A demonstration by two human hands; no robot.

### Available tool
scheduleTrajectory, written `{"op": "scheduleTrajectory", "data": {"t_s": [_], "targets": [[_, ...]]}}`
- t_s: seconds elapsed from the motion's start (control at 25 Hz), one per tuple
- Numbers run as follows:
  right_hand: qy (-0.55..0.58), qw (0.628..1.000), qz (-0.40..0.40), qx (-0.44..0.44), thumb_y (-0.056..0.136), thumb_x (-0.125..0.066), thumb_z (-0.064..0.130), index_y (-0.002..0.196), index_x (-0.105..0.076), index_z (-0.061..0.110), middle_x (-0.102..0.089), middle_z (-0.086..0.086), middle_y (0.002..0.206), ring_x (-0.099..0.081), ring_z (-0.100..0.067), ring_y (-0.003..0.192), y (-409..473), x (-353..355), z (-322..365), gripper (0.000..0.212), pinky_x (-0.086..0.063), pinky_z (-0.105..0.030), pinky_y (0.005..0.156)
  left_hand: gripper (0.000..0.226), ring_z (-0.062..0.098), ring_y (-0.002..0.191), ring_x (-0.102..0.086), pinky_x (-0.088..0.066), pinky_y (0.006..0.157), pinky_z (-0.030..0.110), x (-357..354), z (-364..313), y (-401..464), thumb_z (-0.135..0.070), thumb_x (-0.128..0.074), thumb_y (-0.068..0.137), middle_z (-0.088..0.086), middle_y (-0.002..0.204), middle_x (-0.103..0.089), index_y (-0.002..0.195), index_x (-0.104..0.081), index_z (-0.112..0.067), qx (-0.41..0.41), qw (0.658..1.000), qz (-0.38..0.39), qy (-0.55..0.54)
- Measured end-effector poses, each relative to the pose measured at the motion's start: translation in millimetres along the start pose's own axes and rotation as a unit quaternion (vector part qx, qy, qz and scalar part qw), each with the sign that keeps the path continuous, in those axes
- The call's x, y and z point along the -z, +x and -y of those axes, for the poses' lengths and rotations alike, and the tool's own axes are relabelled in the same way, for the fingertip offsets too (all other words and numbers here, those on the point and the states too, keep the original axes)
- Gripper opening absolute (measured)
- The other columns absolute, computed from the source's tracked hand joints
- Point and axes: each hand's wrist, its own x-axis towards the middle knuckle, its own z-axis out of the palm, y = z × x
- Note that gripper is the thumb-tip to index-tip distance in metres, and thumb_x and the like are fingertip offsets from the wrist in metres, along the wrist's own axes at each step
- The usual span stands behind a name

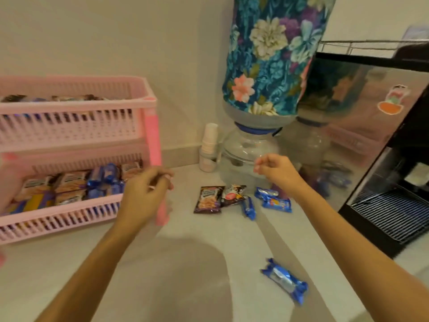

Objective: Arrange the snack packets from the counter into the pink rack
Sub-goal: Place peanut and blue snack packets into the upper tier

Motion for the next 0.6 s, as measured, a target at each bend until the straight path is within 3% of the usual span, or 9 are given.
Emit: {"op": "scheduleTrajectory", "data": {"t_s": [0.08,0.16,0.24,0.32,0.4,0.48,0.52,0.6], "targets": [[-0.050,0.995,0.073,-0.052,0.081,-0.070,0.015,0.089,-0.064,0.018,-0.065,-0.007,0.083,-0.059,-0.007,0.066,-18,16,-61,0.010,-0.047,-0.015,0.057,0.021,0.005,0.067,-0.064,-0.050,0.065,0.023,-62,14,-21,-0.019,-0.052,0.082,-0.012,0.069,-0.069,0.080,-0.061,-0.038,0.052,0.998,0.043,0.008],[-0.110,0.976,0.174,-0.066,0.067,-0.073,0.046,0.086,-0.064,0.030,-0.066,-0.002,0.088,-0.060,-0.012,0.076,-36,22,-113,0.027,-0.050,-0.024,0.068,0.017,0.008,0.072,-0.064,-0.050,0.069,0.027,-120,23,-46,-0.025,-0.051,0.079,-0.010,0.072,-0.067,0.082,-0.060,-0.039,0.079,0.990,0.112,0.045],[-0.168,0.937,0.298,-0.074,0.060,-0.071,0.060,0.087,-0.063,0.034,-0.064,0.006,0.086,-0.058,-0.007,0.075,-54,20,-151,0.039,-0.048,-0.024,0.071,0.017,0.006,0.088,-0.060,-0.047,0.079,0.025,-168,22,-77,-0.032,-0.054,0.083,-0.013,0.095,-0.064,0.098,-0.060,-0.039,0.074,0.965,0.238,0.082],[-0.201,0.901,0.378,-0.074,0.065,-0.074,0.058,0.090,-0.063,0.035,-0.061,0.010,0.084,-0.056,-0.002,0.072,-70,16,-166,0.036,-0.043,-0.018,0.066,0.040,0.004,0.112,-0.046,-0.039,0.095,0.026,-205,19,-106,-0.044,-0.059,0.083,-0.014,0.122,-0.050,0.122,-0.051,-0.041,0.041,0.918,0.373,0.131],[-0.205,0.908,0.363,-0.047,0.071,-0.074,0.050,0.089,-0.063,0.032,-0.060,0.009,0.081,-0.055,-0.004,0.072,-68,16,-176,0.028,-0.043,-0.018,0.064,0.069,0.004,0.127,-0.024,-0.027,0.103,0.031,-232,13,-126,-0.059,-0.061,0.076,-0.016,0.141,-0.030,0.138,-0.033,-0.045,0.009,0.877,0.441,0.190],[-0.211,0.940,0.268,-0.020,0.078,-0.073,0.036,0.095,-0.064,0.025,-0.061,0.006,0.084,-0.056,-0.010,0.076,-46,19,-185,0.022,-0.047,-0.023,0.069,0.077,0.001,0.131,-0.010,-0.018,0.104,0.035,-248,11,-136,-0.069,-0.058,0.073,-0.017,0.148,-0.017,0.140,-0.024,-0.050,-0.029,0.866,0.446,0.223],[-0.225,0.950,0.216,-0.002,0.081,-0.071,0.030,0.102,-0.064,0.022,-0.062,0.004,0.091,-0.057,-0.012,0.081,-32,21,-189,0.024,-0.049,-0.025,0.074,0.072,0.002,0.133,-0.011,-0.018,0.103,0.036,-254,9,-140,-0.072,-0.054,0.074,-0.015,0.150,-0.017,0.137,-0.027,-0.052,-0.052,0.865,0.443,0.228],[-0.285,0.946,0.144,0.055,0.084,-0.066,0.023,0.121,-0.056,0.020,-0.059,0.000,0.115,-0.055,-0.015,0.101,-6,22,-194,0.039,-0.046,-0.026,0.086,0.055,0.008,0.126,-0.036,-0.032,0.094,0.037,-263,12,-147,-0.074,-0.047,0.076,-0.013,0.138,-0.039,0.126,-0.042,-0.052,-0.117,0.857,0.427,0.262]]}}
